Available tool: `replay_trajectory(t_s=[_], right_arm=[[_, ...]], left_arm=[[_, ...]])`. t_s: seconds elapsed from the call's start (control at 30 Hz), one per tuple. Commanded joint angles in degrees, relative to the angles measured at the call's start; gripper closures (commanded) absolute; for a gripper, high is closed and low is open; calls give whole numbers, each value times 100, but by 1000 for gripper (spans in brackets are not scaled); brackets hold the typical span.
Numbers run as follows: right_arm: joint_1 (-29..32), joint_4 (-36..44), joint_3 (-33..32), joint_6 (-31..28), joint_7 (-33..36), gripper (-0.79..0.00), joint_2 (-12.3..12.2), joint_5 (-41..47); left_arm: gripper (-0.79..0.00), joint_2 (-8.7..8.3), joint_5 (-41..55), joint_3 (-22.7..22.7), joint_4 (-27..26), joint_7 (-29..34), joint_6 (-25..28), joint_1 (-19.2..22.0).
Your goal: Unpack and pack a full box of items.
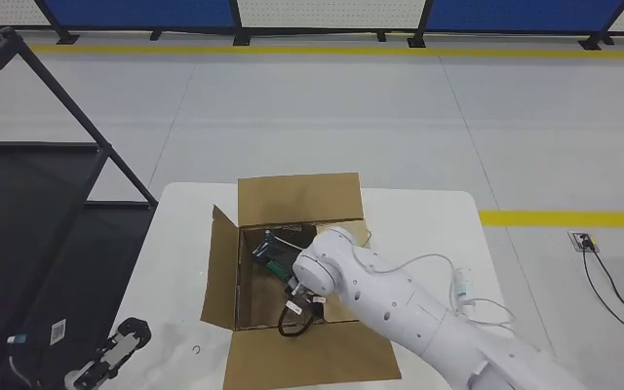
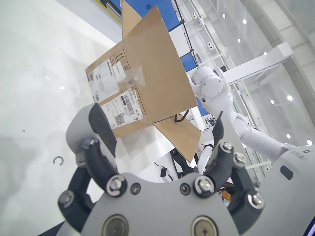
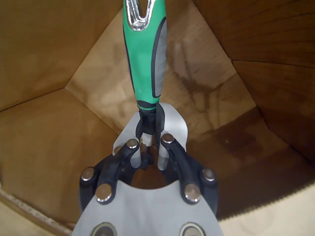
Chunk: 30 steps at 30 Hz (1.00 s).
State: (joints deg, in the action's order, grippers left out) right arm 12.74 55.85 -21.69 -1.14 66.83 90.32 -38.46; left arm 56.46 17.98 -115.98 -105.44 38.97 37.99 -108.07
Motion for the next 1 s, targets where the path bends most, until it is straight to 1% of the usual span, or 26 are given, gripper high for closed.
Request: replay_trajectory(t_s=[0.0, 0.03, 0.07, 0.17, 0.3, 0.4, 0.47, 0.6, 0.7, 0.8, 0.9, 0.93, 0.97], right_arm=[[-59, -251, 52, -53, 21, -160, 119, 64], [-89, -369, 79, -81, 47, -234, 178, 85], [-119, -475, 98, -101, 45, -277, 233, 103], [-185, -759, 132, -176, 10, -289, 380, 152], [-252, -1030, 140, -258, -34, -280, 527, 175], [-314, -1089, 78, -298, -75, -283, 583, 189], [-341, -980, -71, -449, -151, -289, 568, 329], [-357, -590, -395, -517, -139, -289, 406, 295], [-221, 28, -702, -457, -61, -289, 200, 148], [71, 940, -1063, -293, 105, -292, -57, -159], [516, 2065, -1507, -70, 257, -292, -329, -580], [692, 2470, -1694, -24, 261, -308, -418, -704], [879, 2851, -1888, -7, 302, -345, -505, -812]], left_arm=[[-785, 6, 16, -31, 1, -4, 10, -28], [-785, 9, 20, -48, 1, -11, 20, -37], [-785, 12, 23, -59, -1, -14, 24, -47], [-785, 19, 26, -93, -8, -17, 30, -63], [-785, 27, 15, -115, -24, -4, 28, -64], [-785, 30, -13, -110, -36, 21, -5, -43], [-785, 32, -27, -100, -45, 38, -22, -21], [-785, 31, -44, -41, -83, 122, -64, 39], [-785, 30, -70, 4, -102, 172, -94, 97], [-785, 29, -95, 51, -115, 209, -125, 155], [-785, 29, -122, 104, -119, 238, -135, 214], [-785, 29, -130, 119, -115, 248, -132, 231], [-785, 30, -130, 136, -114, 258, -131, 244]])
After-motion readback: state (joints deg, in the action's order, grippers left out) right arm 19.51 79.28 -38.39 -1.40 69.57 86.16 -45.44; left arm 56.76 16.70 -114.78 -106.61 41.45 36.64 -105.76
